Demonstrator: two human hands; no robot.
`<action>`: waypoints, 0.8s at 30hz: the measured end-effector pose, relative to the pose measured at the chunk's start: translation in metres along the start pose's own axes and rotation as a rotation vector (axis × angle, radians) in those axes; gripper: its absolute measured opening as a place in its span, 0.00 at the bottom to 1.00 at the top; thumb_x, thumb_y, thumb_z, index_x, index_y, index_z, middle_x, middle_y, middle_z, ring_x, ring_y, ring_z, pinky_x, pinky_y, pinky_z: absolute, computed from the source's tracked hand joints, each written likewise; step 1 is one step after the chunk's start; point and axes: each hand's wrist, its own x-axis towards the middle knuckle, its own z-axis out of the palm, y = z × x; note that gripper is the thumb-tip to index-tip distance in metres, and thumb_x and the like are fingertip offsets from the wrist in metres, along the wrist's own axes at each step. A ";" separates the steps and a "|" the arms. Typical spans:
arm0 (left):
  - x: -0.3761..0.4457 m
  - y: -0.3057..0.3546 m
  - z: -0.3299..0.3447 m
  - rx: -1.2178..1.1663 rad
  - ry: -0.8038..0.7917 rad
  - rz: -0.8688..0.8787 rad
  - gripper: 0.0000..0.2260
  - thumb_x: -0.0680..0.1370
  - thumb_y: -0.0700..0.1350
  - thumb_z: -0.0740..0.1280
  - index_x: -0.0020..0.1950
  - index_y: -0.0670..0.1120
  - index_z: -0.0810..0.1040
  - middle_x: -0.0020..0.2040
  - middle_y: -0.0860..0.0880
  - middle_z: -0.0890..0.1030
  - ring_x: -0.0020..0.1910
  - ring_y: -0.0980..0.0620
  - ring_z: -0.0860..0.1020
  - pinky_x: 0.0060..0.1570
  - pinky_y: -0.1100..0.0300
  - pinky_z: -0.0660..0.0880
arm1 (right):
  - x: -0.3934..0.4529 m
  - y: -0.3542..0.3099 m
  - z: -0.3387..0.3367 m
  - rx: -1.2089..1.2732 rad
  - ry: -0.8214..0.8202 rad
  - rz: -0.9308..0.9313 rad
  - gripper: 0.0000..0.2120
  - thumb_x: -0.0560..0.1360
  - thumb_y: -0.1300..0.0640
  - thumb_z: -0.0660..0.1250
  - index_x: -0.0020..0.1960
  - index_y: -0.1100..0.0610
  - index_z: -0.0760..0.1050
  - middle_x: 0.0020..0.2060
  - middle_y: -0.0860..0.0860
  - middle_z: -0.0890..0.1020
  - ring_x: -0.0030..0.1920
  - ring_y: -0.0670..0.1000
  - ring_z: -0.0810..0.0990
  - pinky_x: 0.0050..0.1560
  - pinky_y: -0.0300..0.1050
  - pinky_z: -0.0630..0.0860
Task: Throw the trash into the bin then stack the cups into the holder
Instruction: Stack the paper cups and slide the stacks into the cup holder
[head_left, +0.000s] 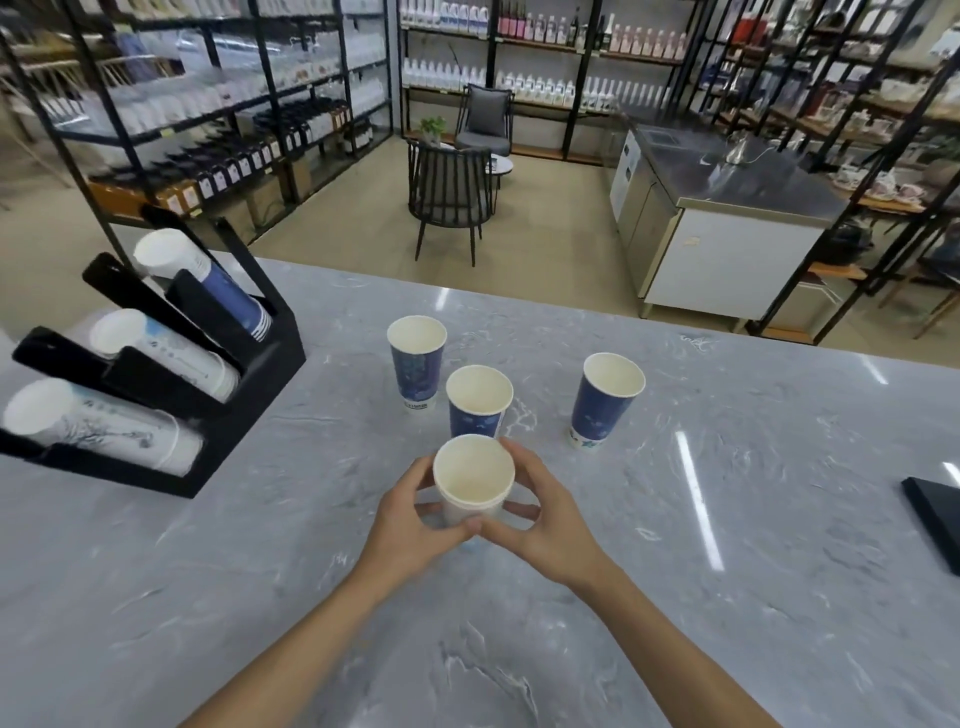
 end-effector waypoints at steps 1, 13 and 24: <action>0.002 -0.003 -0.010 0.005 0.022 0.001 0.35 0.59 0.60 0.81 0.65 0.66 0.73 0.63 0.65 0.79 0.63 0.58 0.78 0.55 0.62 0.81 | 0.006 -0.002 0.009 0.003 -0.009 -0.004 0.39 0.70 0.46 0.79 0.73 0.33 0.62 0.69 0.29 0.72 0.68 0.37 0.74 0.61 0.38 0.80; 0.032 -0.040 -0.112 -0.024 0.149 -0.102 0.33 0.66 0.42 0.83 0.68 0.53 0.76 0.64 0.55 0.81 0.63 0.55 0.79 0.55 0.59 0.82 | 0.082 -0.021 0.118 0.063 -0.090 -0.028 0.33 0.73 0.52 0.77 0.69 0.33 0.65 0.63 0.22 0.73 0.65 0.31 0.74 0.58 0.32 0.79; 0.027 -0.032 -0.118 0.071 0.047 -0.092 0.49 0.62 0.50 0.85 0.76 0.58 0.62 0.69 0.64 0.72 0.70 0.60 0.72 0.69 0.48 0.74 | 0.065 -0.004 0.093 0.055 -0.070 -0.019 0.41 0.75 0.50 0.76 0.78 0.34 0.55 0.73 0.33 0.68 0.68 0.32 0.71 0.56 0.32 0.79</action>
